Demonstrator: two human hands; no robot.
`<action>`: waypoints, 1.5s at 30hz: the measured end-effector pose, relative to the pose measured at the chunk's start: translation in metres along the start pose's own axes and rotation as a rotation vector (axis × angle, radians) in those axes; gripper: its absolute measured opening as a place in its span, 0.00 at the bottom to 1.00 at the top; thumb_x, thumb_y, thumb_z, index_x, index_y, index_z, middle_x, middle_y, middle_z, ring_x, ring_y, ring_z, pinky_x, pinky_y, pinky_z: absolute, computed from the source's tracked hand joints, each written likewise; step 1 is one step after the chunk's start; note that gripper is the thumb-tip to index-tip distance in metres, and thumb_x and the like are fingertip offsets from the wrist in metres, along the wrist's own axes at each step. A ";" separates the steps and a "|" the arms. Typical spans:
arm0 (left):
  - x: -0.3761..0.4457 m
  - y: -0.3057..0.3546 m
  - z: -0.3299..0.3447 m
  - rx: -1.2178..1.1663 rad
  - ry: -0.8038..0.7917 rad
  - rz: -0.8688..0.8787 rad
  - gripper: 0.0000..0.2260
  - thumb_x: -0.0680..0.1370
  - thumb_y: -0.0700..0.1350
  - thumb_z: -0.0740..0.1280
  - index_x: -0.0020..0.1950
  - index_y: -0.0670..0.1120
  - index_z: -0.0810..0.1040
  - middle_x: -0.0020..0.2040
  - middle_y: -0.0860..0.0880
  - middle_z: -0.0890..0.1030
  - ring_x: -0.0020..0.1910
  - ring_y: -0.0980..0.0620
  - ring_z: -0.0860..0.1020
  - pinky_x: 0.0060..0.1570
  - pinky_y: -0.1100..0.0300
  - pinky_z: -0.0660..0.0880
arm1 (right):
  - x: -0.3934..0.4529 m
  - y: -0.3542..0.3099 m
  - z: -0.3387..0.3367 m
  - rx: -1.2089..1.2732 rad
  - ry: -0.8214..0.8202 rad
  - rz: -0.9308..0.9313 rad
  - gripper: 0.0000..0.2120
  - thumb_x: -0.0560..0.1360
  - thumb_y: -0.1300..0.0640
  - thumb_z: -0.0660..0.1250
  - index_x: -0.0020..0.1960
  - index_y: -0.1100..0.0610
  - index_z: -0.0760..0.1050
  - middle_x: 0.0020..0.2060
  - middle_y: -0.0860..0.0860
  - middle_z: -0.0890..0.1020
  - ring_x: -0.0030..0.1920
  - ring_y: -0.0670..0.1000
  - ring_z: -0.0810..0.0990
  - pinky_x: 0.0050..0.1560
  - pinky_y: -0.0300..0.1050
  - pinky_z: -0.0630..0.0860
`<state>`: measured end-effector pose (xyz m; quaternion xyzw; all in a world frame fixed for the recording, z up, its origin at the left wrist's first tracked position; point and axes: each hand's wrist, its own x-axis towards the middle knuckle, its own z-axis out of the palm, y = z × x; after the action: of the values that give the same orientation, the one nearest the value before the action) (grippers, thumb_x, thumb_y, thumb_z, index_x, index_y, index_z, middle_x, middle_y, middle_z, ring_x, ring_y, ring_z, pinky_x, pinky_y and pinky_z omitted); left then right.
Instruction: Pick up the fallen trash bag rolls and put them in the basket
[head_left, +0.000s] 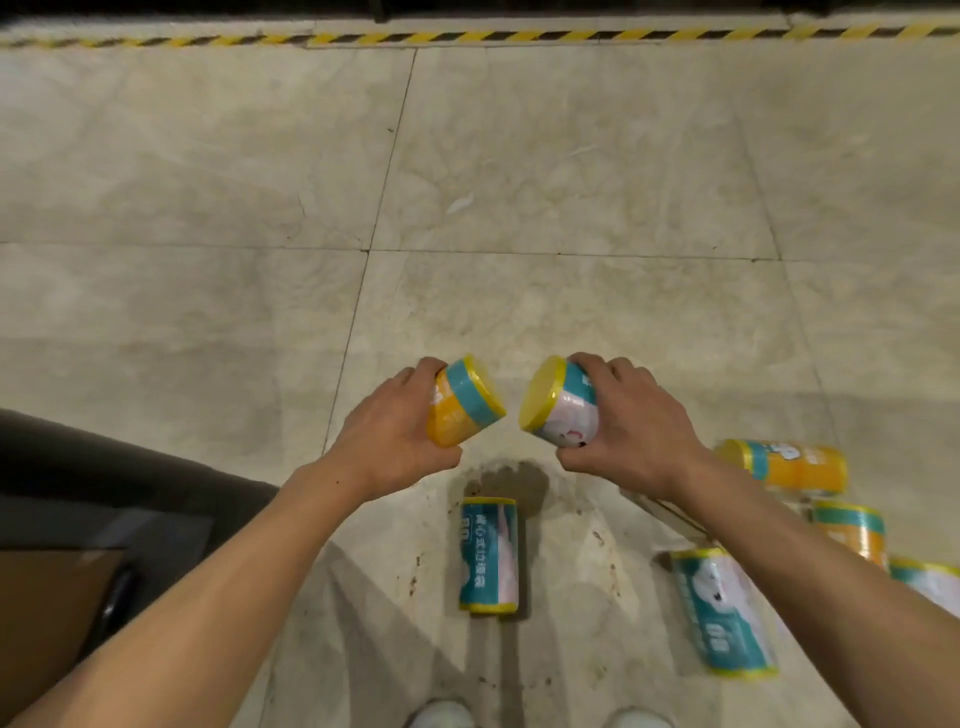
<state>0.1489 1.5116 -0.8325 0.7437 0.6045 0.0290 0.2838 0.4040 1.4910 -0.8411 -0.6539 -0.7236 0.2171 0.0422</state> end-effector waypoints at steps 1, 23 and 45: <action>-0.015 0.017 -0.021 -0.068 0.010 -0.013 0.34 0.63 0.53 0.75 0.65 0.56 0.64 0.51 0.54 0.76 0.47 0.53 0.77 0.44 0.49 0.79 | -0.011 -0.011 -0.026 0.059 0.019 0.013 0.43 0.63 0.42 0.74 0.74 0.46 0.61 0.58 0.51 0.74 0.55 0.55 0.73 0.49 0.48 0.73; -0.366 0.442 -0.597 -1.525 -0.085 0.075 0.36 0.50 0.53 0.85 0.57 0.46 0.83 0.55 0.38 0.83 0.49 0.38 0.84 0.42 0.45 0.81 | -0.352 -0.269 -0.715 1.674 0.047 0.120 0.24 0.48 0.53 0.82 0.44 0.54 0.86 0.43 0.58 0.87 0.39 0.55 0.87 0.37 0.50 0.84; -0.523 0.626 -0.548 -1.127 -1.063 0.635 0.35 0.53 0.58 0.83 0.58 0.48 0.82 0.54 0.41 0.84 0.50 0.40 0.85 0.40 0.48 0.81 | -0.719 -0.352 -0.683 1.552 1.235 0.416 0.22 0.60 0.51 0.76 0.53 0.54 0.84 0.49 0.57 0.86 0.45 0.56 0.87 0.42 0.51 0.84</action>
<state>0.3500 1.1771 0.0694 0.5402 0.0471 0.0510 0.8387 0.4149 0.9565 0.0648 -0.5568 -0.1062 0.2541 0.7837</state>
